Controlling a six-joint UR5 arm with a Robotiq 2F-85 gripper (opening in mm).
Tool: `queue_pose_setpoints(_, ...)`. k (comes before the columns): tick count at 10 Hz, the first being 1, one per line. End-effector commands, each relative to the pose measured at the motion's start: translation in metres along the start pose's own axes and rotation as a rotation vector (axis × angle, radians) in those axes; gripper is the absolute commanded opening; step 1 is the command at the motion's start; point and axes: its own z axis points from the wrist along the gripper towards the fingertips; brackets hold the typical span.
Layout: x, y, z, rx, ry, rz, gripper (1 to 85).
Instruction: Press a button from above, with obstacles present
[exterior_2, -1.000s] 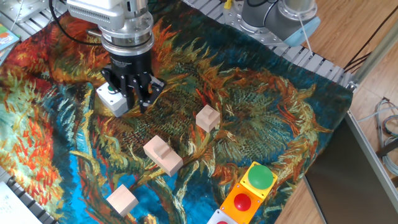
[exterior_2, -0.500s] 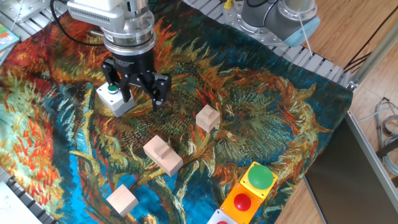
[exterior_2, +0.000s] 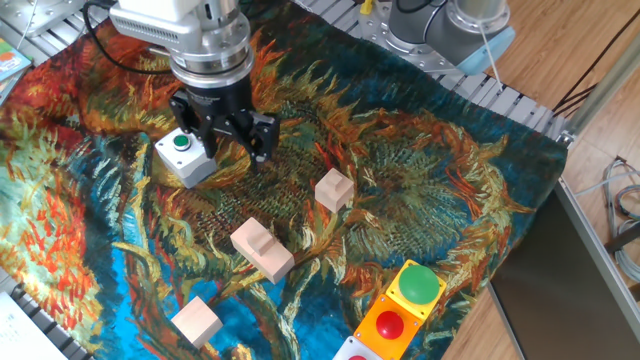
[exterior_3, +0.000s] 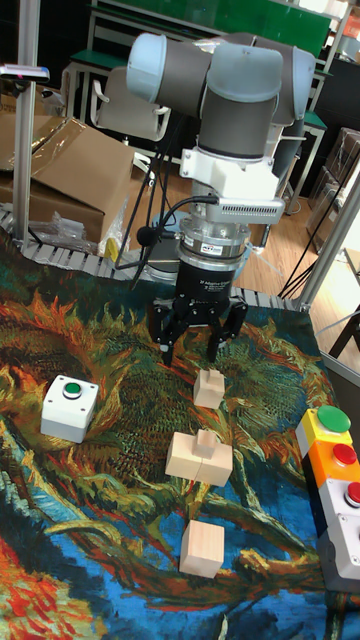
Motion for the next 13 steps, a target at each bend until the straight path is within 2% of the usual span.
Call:
queue_pose_setpoints(1,0.024,-0.008,0.010,-0.013,0.057,-0.037,62.3)
queue_pose_setpoints(2,0.034,-0.013,0.017,-0.013,0.069,-0.054,62.3)
queue_pose_setpoints(3,0.034,-0.015,0.019,-0.010,0.057,-0.060,62.3)
queue_pose_setpoints(5,0.021,-0.017,0.019,-0.002,0.008,-0.057,67.3)
queue_pose_setpoints(6,0.023,-0.024,0.019,0.026,0.014,-0.045,68.0)
queue_pose_setpoints(7,0.026,-0.038,0.018,0.081,0.026,-0.025,65.7)
queue_pose_setpoints(8,0.030,-0.036,0.019,0.073,0.041,0.011,62.3)
queue_pose_setpoints(9,0.031,-0.038,0.018,0.081,0.046,-0.001,62.3)
queue_pose_setpoints(11,0.041,-0.058,0.029,0.067,0.046,-0.033,62.3)
queue_pose_setpoints(13,0.051,-0.082,0.047,0.072,0.040,-0.059,62.3)
